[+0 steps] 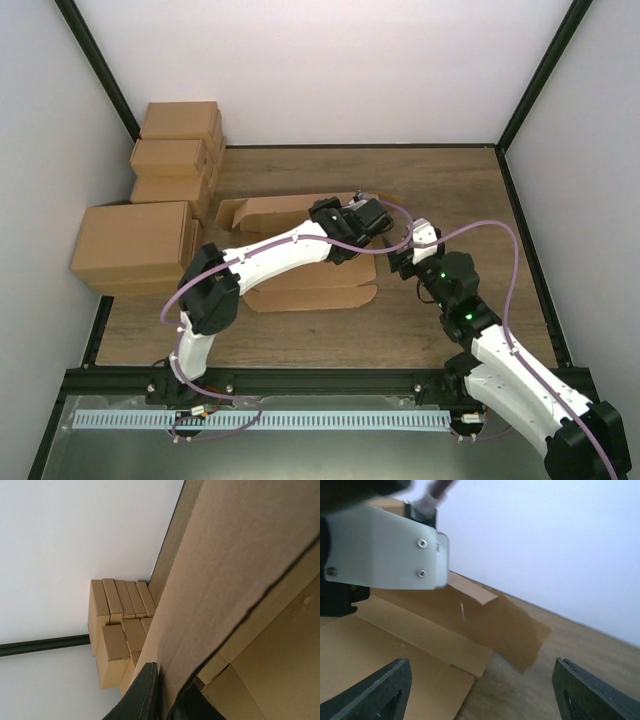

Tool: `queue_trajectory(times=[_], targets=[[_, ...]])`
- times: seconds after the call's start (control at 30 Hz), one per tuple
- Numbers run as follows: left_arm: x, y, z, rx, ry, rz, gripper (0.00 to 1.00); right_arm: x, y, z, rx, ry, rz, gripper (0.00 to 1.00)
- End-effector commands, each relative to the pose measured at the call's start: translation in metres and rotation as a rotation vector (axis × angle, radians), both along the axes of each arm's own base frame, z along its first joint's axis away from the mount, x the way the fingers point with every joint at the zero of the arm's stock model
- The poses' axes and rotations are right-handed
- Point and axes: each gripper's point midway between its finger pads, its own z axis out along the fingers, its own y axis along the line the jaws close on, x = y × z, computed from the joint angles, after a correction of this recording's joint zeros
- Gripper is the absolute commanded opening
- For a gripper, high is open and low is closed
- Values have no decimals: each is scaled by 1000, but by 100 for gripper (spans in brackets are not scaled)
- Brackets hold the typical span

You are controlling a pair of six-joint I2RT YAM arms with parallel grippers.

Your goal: Fold the paper box

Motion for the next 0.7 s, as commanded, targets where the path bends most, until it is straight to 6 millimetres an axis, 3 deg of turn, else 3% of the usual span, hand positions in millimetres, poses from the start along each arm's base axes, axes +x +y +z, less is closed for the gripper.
queue_trajectory(times=[0.0,0.2,0.37,0.67], targets=[[1,5,9,-62,-3,-1,8,-1,10,39,-170,-240,72,79],[1,5,15,-98,-3,-6,8,2,18,41,-189,-248,102,78],[2,8,13,-103,2,-4,8,1,18,21,-215,-224,114,78],[1,9,11,-111,19,-11,8,8,30,7,-222,-225,157,78]])
